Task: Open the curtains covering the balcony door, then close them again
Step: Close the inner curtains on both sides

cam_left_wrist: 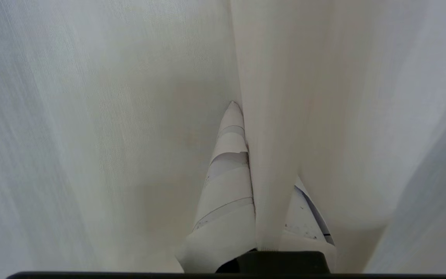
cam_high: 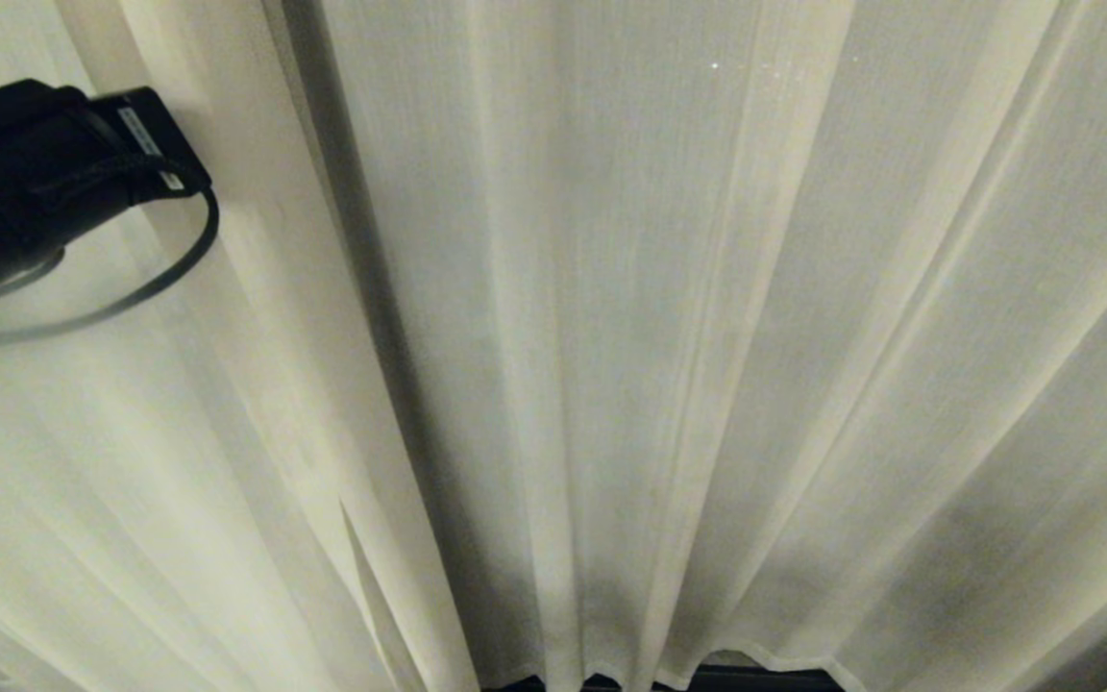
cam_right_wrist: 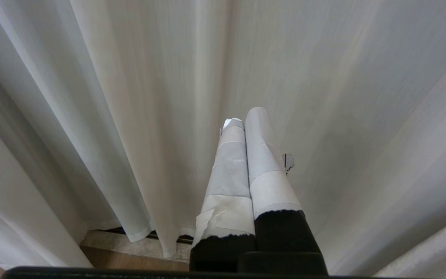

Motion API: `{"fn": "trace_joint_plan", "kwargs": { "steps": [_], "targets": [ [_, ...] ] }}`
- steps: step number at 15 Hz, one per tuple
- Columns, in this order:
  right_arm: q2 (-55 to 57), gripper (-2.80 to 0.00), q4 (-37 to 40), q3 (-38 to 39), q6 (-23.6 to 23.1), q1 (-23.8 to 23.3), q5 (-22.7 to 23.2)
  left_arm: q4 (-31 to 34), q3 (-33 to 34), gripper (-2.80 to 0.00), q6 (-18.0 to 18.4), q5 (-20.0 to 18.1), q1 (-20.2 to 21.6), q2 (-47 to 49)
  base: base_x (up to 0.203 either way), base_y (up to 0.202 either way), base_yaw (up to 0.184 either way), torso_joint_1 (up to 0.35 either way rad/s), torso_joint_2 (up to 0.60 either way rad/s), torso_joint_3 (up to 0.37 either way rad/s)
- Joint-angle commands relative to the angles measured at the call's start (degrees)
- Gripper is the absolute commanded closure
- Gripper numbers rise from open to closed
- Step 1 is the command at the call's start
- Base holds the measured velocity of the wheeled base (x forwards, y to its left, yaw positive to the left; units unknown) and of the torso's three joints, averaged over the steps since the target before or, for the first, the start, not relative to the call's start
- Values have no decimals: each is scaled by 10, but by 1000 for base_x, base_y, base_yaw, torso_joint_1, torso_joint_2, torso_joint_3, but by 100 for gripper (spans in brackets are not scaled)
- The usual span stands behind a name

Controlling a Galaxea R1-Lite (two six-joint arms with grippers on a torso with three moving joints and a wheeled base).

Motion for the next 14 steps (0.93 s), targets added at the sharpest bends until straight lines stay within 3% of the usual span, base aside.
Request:
{"fn": "trace_joint_plan", "kwargs": {
  "steps": [1,7,8,14],
  "targets": [
    [1,0,0,0,0,0,1,-3,0,0,-1,0,1,-1,0,0,0,0,0,0],
    [1,0,0,0,0,0,1,-3,0,0,-1,-1,0,-3,0,0,0,0,0,0],
    [1,0,0,0,-1,1,1,-3,1,-280,-1,-1,0,-3,0,0,0,0,0,0],
    [1,0,0,0,-1,0,1,-1,23,-280,-1,7,2,-34,0,0,0,0,0,0]
  ]
}}
